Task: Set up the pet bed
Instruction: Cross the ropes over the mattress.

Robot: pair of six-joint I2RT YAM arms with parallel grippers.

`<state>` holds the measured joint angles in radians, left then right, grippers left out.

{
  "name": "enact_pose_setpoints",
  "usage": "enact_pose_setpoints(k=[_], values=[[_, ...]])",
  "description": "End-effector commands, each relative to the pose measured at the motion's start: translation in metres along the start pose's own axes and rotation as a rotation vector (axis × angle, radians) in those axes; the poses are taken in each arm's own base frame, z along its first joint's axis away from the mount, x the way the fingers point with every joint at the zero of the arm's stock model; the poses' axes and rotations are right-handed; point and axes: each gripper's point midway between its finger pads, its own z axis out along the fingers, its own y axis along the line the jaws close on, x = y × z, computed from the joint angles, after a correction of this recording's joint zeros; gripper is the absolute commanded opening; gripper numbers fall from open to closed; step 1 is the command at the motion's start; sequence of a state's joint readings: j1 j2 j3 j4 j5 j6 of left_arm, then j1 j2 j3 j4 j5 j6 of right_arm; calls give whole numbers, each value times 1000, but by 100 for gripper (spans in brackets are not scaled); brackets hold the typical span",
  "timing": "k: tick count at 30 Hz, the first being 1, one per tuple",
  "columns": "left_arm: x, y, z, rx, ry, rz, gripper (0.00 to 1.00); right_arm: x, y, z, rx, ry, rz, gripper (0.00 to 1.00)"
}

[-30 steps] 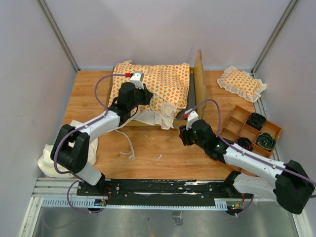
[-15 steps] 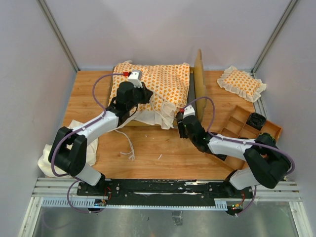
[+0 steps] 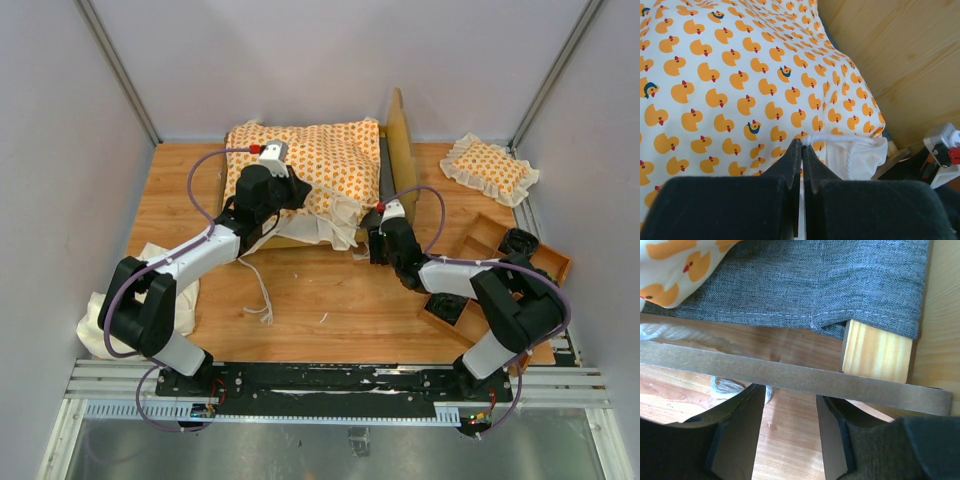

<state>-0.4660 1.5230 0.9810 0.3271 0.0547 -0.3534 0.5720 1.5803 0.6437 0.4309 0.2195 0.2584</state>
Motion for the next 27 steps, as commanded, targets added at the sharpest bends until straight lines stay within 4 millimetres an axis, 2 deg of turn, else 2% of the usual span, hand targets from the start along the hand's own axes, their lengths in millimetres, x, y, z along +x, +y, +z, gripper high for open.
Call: enact_pose_setpoints(k=[1,7,13,17,21,25,27], values=[[-20,-10,-3,53,-63,-29,0,-19,16,5,-91,-61,67,45],[-23,-24,-13,113,-61,-86,0,-6,28,2,-99,-39,78,44],[-18,-32,-22,149,-34,-128,0,11,18,8,-23,1,68,44],[-21,-43,-34,198,-30,-150,0,25,20,8,-20,31,50,44],[-27,-59,-48,264,-22,-203,0,31,15,3,33,39,15,33],[-31,-76,-59,338,-1,-246,0,34,5,0,79,41,-17,6],[-33,-84,-65,373,14,-281,0,26,8,-2,43,-3,-72,0]])
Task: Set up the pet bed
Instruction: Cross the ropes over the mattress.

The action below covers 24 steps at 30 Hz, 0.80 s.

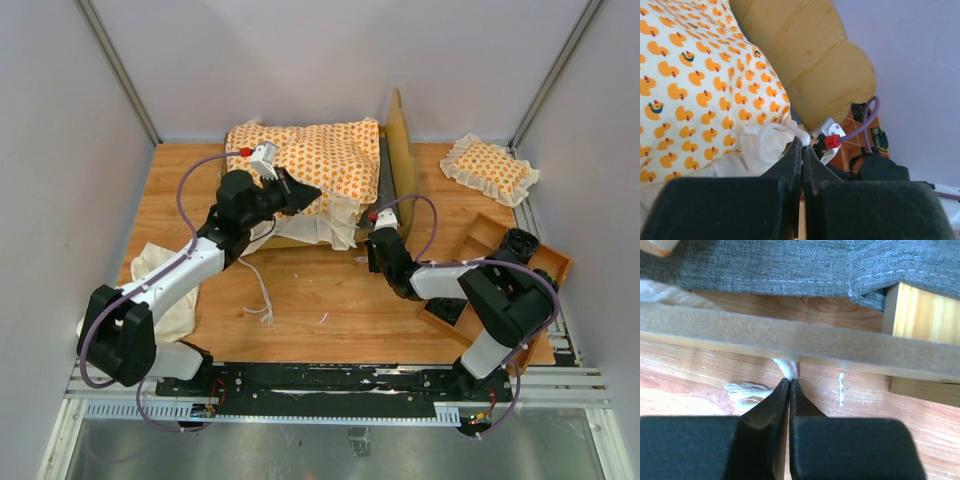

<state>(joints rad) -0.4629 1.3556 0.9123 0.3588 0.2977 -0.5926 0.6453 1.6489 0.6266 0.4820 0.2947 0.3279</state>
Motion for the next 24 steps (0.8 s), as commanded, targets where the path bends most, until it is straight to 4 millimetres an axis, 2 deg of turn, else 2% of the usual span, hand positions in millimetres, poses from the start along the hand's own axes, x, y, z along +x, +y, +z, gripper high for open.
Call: enact_pose_setpoints(k=[1,5,8,11,13,16,19,22,24], values=[[-5,-30,-11,117,21,-80,0,-5,-10,-11,30,-45,-98,0],[-3,-45,-15,172,50,-135,0,-29,-25,-47,73,-67,-79,0],[-1,-61,-14,240,72,-193,0,-25,-27,-70,36,-43,-76,0],[6,-79,-13,322,141,-282,0,-4,-30,-87,9,28,-78,0],[16,-88,-12,354,198,-314,2,0,-23,-100,-59,23,-48,0],[38,-98,-14,388,272,-345,6,-8,-6,-121,-188,-33,6,0],[58,-102,-16,424,360,-401,6,-21,0,-136,-245,-101,35,0],[61,-111,-19,463,402,-472,6,-26,3,-143,-275,-142,56,0],[58,-118,-20,479,399,-484,8,-23,9,-144,-314,-146,78,0]])
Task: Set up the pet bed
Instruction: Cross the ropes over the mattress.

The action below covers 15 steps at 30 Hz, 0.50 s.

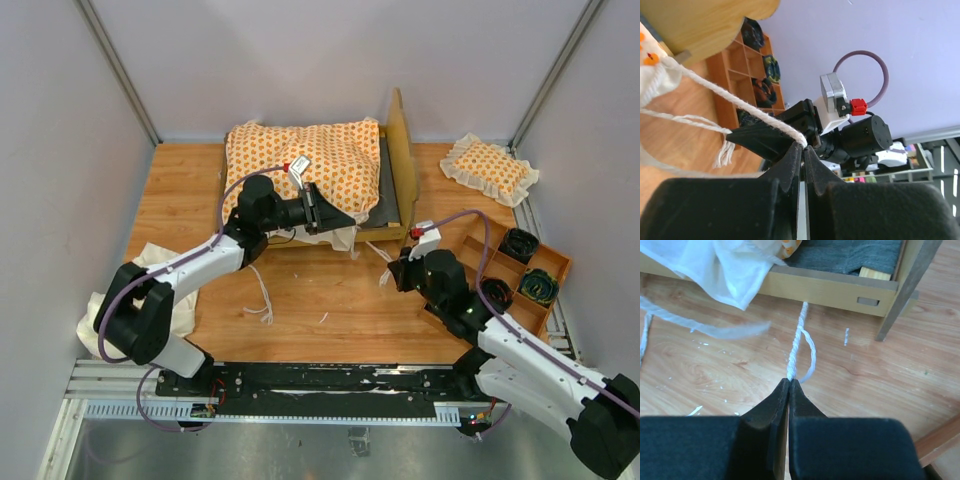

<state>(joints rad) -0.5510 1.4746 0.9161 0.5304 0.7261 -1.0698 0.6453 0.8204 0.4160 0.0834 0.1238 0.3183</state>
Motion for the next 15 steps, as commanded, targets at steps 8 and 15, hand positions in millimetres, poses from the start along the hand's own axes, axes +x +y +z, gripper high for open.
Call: enact_pose_setpoints(k=[8,15], values=[[32,-42,25,179,100,-25,16,46,19,1,-114,80,85,0],[57,39,21,14,88,41,8,35,11,-8,-75,61,67,0]])
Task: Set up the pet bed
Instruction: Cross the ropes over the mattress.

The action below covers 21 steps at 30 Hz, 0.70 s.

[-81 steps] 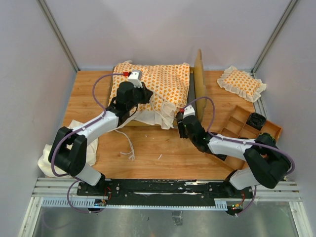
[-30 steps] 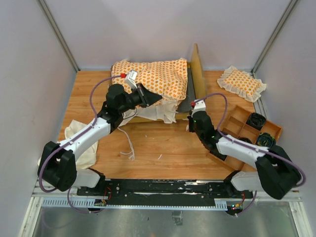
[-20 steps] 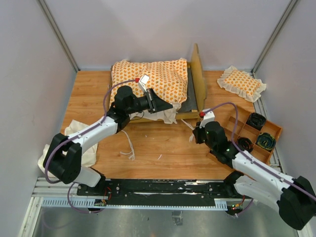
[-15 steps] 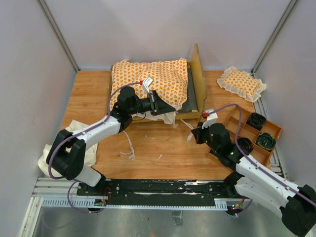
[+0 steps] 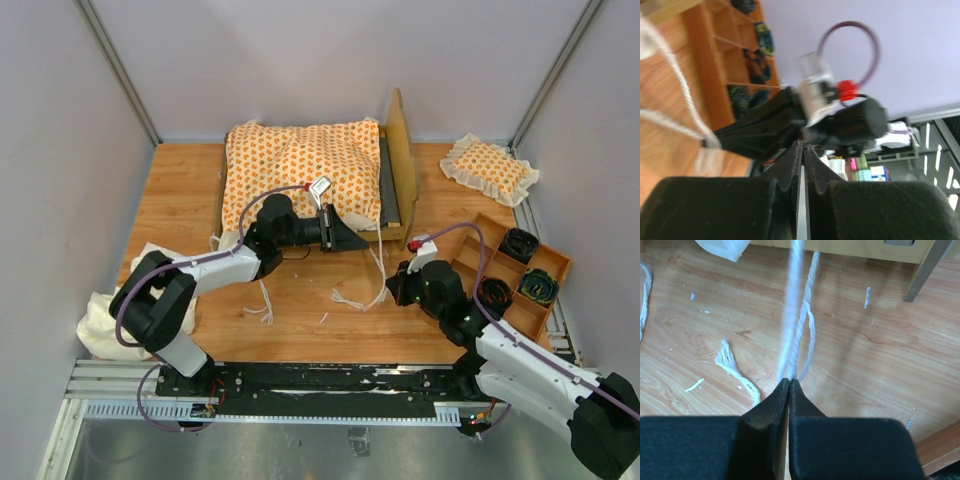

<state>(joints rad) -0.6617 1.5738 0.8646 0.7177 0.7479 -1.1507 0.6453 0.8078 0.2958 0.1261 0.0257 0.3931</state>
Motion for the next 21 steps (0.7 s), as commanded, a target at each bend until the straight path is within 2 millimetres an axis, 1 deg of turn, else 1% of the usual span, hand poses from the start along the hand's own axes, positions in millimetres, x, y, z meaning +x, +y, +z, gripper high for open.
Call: enact_pose_setpoints(k=[1,2,4,6,8,10,13,15,18,21], values=[[6,50,-9,-118,-23,106,8,-14,4,-10,2,-34,-2,0],[7,62,-11,-162,-25,117,8,-15,5,-11,1,-38,2,0],[11,79,-14,-217,-15,145,8,-18,7,-14,-11,-48,13,0],[11,89,-17,-255,-23,171,9,-19,7,-17,-10,-51,22,0],[10,94,-21,-280,-42,218,14,-19,5,-18,5,-51,24,0],[9,97,-27,-301,-57,297,24,-23,4,-19,11,-62,27,0],[6,89,-33,-317,-85,458,34,-37,11,-24,-14,-97,36,0],[7,78,-33,-308,-98,546,39,-46,17,-26,-35,-115,55,0],[18,61,-25,-255,-68,679,45,-55,25,-26,-63,-140,115,0],[30,57,-18,-228,-37,764,49,-63,35,-22,-100,-164,196,0]])
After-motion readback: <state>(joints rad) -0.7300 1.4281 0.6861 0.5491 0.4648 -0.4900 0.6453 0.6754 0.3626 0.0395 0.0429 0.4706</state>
